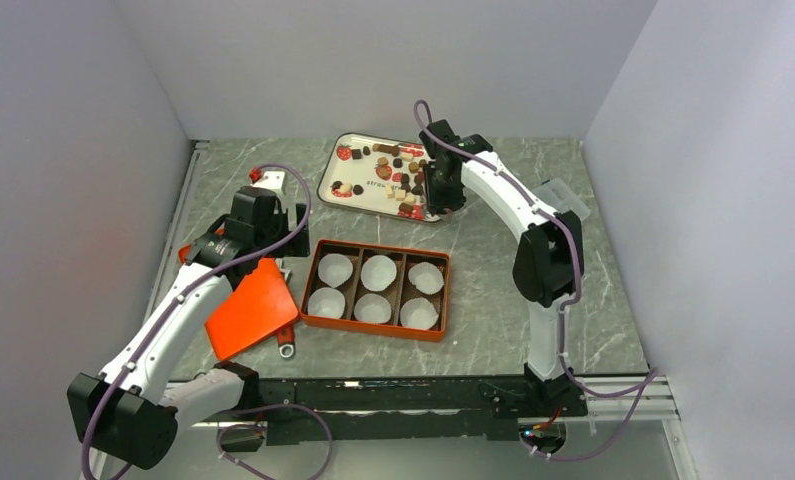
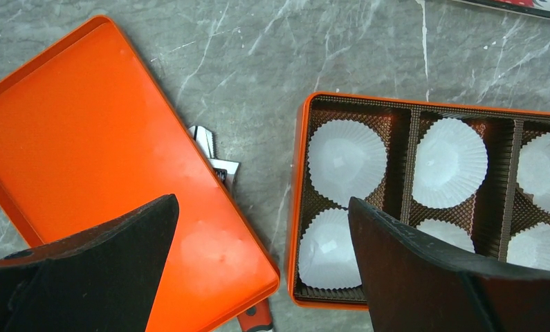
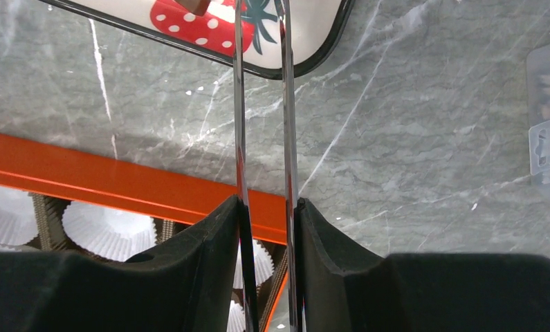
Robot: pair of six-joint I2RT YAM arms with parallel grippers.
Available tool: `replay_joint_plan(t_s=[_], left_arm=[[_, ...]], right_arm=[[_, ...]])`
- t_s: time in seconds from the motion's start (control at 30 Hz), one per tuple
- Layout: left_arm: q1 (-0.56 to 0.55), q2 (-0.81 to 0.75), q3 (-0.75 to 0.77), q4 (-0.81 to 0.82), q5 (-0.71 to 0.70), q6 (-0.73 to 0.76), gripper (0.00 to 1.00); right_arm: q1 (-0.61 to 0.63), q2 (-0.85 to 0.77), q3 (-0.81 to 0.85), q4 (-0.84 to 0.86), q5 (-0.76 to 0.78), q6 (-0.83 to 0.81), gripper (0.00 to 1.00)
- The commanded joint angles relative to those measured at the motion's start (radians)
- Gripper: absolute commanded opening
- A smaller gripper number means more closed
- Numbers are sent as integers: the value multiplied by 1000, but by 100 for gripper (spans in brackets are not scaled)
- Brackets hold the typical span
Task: Pack the chocolate
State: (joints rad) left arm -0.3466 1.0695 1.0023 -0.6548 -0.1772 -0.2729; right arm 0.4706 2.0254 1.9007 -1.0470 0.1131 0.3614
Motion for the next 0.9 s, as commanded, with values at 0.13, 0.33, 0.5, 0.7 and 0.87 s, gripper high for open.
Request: replay_joint_plan(t_s=[0.13,0.33,0.5,0.7,0.87], left_arm=[[14,1,1,29,32,9,100],[17,0,1,30,49,8,99],[19,0,-1,32,51,8,100],[20,5,0,27,42,4,100],[22,29,19,-13,-29,-17,100]], right_arm=[[27,27,67,-16,53,-15,36],[33,22,80,-19,58,-15,29],[34,-10,90,-36,88,-10,24],[35,-97,63,-47,58,-17,22],[65,-167,31,-63,24,-22,21]])
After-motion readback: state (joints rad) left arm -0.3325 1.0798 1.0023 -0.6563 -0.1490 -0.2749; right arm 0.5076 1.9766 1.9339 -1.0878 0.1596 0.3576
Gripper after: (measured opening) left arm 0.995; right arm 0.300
